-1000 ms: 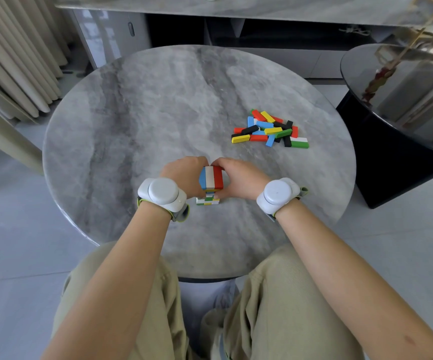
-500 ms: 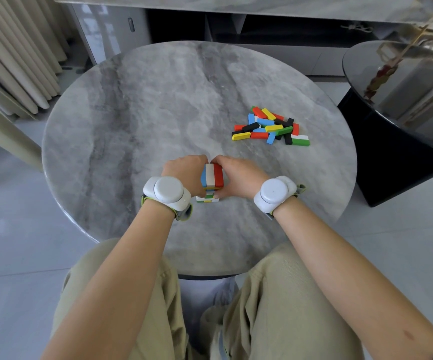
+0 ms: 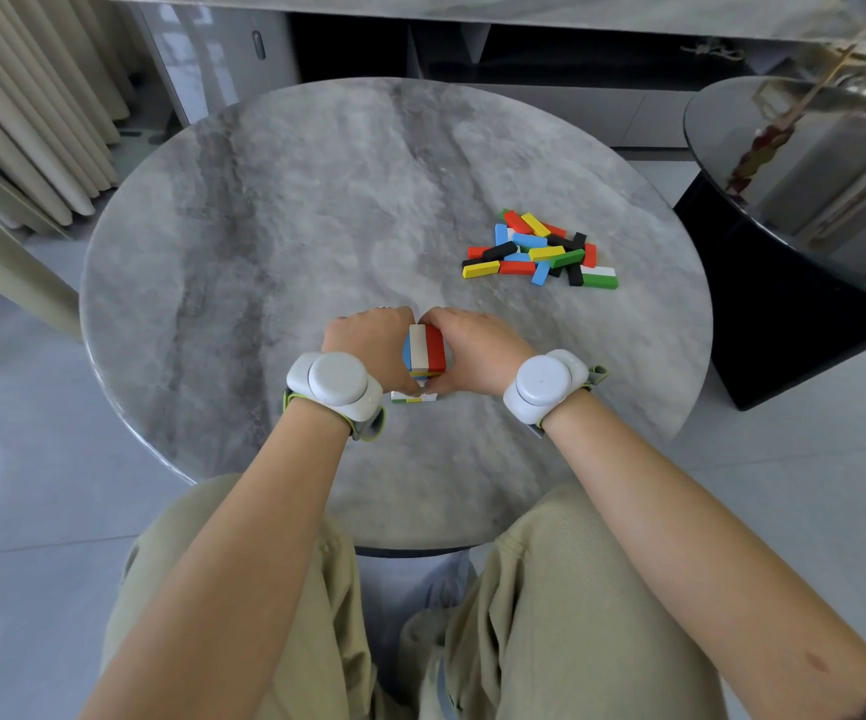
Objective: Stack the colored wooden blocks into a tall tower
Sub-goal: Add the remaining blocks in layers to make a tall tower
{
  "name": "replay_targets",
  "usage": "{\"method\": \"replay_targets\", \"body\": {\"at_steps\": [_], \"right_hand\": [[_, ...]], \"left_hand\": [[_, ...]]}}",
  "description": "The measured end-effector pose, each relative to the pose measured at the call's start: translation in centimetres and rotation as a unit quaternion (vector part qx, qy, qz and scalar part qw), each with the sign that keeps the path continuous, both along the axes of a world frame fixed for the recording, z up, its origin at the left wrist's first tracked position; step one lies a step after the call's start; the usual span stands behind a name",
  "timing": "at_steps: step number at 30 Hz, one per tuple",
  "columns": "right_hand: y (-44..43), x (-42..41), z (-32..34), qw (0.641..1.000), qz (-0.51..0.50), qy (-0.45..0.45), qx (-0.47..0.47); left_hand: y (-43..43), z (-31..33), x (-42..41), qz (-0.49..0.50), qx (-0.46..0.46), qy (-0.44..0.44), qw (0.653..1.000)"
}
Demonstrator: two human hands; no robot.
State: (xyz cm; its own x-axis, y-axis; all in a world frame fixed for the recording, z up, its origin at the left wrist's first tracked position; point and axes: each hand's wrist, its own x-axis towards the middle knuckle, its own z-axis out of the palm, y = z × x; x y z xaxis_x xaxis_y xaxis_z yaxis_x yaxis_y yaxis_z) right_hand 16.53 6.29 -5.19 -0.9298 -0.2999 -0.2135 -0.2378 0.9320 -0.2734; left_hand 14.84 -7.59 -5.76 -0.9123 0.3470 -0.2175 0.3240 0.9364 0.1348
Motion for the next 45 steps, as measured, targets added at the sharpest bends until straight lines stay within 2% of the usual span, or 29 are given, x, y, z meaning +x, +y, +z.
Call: {"method": "replay_targets", "body": {"at_steps": [7,18,22,25,27,29,30,31,33,35,37,39,45], "right_hand": [[-0.2,-0.1,-0.2,1.000,0.000,0.004,0.008],[-0.2,-0.1,-0.4,1.000,-0.005,0.013,0.001],[0.2,0.2,0.0,1.000,0.001,-0.012,0.000],[2.5,0.2,1.4,0.988,-0.042,-0.086,-0.119],[4.5,-0.3,1.6,0.950,-0.088,-0.139,-0.266],[6.2,-1.8,0.6,0.905,-0.160,-0.116,-0.376],[7.2,-2.9,-0.1,0.897,-0.201,-0.075,-0.387],[8.0,-3.8,-1.0,0.903,-0.226,-0.032,-0.364],[9.6,-5.9,-2.6,0.936,-0.244,0.012,-0.251],[10.3,-7.2,-4.1,0.972,-0.219,-0.011,-0.089],[10.1,-8.4,-4.9,0.986,-0.160,-0.020,0.037],[9.2,-9.7,-5.3,0.988,-0.135,-0.019,0.073],[7.9,-11.1,-6.5,0.987,-0.116,-0.038,0.102]], "left_hand": [[0.4,0.1,0.0,0.012,-0.025,0.024,0.999],[0.3,0.0,0.1,0.013,-0.009,0.011,1.000],[0.1,0.3,-0.1,-0.004,0.012,0.005,1.000],[0.3,1.9,-0.5,-0.021,0.065,0.001,0.998],[0.4,2.9,-0.7,-0.033,0.115,-0.013,0.993],[0.6,3.7,-1.1,-0.040,0.138,-0.015,0.989],[1.0,4.1,-1.4,-0.046,0.137,-0.003,0.990],[1.2,4.3,-1.7,-0.048,0.131,0.012,0.990],[2.2,4.6,-2.7,-0.055,0.123,0.035,0.990],[2.9,4.5,-3.3,-0.065,0.113,0.036,0.991],[3.9,4.4,-3.8,-0.074,0.101,0.038,0.991],[4.6,4.1,-4.2,-0.077,0.096,0.031,0.992],[5.4,3.5,-5.0,-0.067,0.099,0.011,0.993]]}}
